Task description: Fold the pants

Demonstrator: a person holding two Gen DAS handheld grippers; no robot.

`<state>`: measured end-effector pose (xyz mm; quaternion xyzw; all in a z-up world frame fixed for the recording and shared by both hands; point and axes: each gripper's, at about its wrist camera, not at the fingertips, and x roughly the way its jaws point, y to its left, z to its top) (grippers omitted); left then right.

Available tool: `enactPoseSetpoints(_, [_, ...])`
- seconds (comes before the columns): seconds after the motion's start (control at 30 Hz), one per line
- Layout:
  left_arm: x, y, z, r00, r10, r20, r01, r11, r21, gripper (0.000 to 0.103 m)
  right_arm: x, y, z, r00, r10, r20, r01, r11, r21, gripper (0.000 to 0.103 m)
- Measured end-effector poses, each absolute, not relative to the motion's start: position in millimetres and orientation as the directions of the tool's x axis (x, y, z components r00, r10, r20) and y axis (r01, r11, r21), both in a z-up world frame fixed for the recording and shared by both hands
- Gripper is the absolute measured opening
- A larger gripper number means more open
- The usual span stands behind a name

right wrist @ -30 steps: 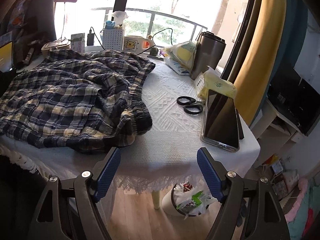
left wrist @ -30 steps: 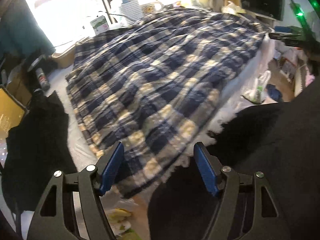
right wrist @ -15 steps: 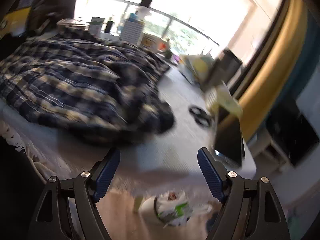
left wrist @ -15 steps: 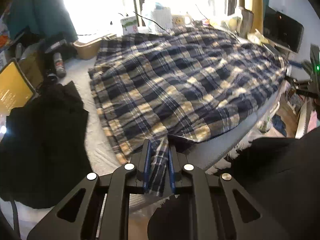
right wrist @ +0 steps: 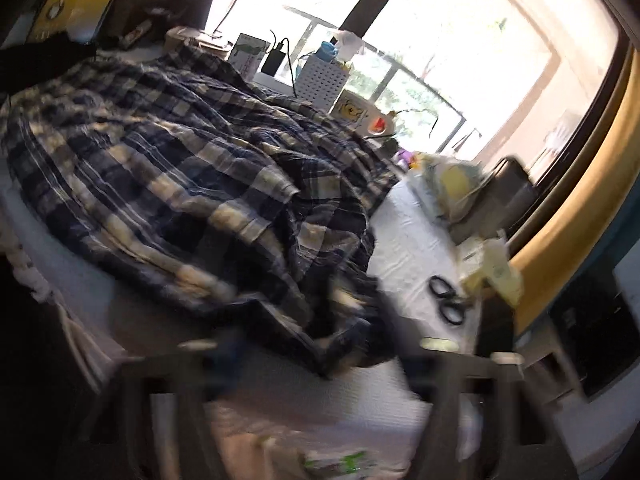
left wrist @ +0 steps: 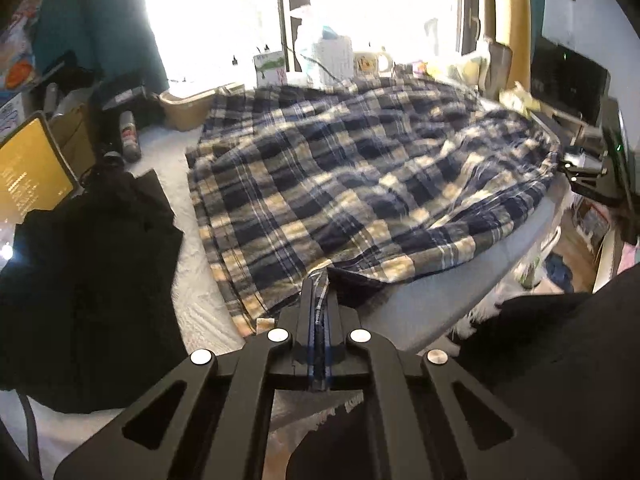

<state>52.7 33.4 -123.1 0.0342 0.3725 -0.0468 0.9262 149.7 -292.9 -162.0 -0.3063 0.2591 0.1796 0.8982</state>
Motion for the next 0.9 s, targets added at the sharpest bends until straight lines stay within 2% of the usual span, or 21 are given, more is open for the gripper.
enactPoseSetpoints(0.1, [44.8,33.7,-104.6,0.754,-0.074,-0.652,0.116,0.993,0.021,0.002,146.0,-292.7,-159.6,0.804,0.174,-0.569,-0.472,0.769,-0.431,0.017])
enactPoseSetpoints(0.4, [36.2,39.7,-60.5,0.83,-0.081,-0.551,0.09,0.996,-0.01,0.001,131.2,-304.8,-107.1,0.853,0.231,-0.468,-0.413,0.846,-0.337,0.015])
enactPoseSetpoints(0.67, [44.4,51.1,-32.9,0.896,-0.02,-0.443,0.011,1.0,-0.024,0.001,146.1,-299.7,-76.2,0.858,0.264,-0.441,-0.402,0.879,-0.256,0.015])
enactPoseSetpoints(0.9, [73.1,59.7,-16.1,0.918,0.004,-0.396,-0.01,1.0,-0.013,0.001,176.1,-294.2,-51.0,0.851,0.282,-0.443,-0.392,0.903,-0.178,0.015])
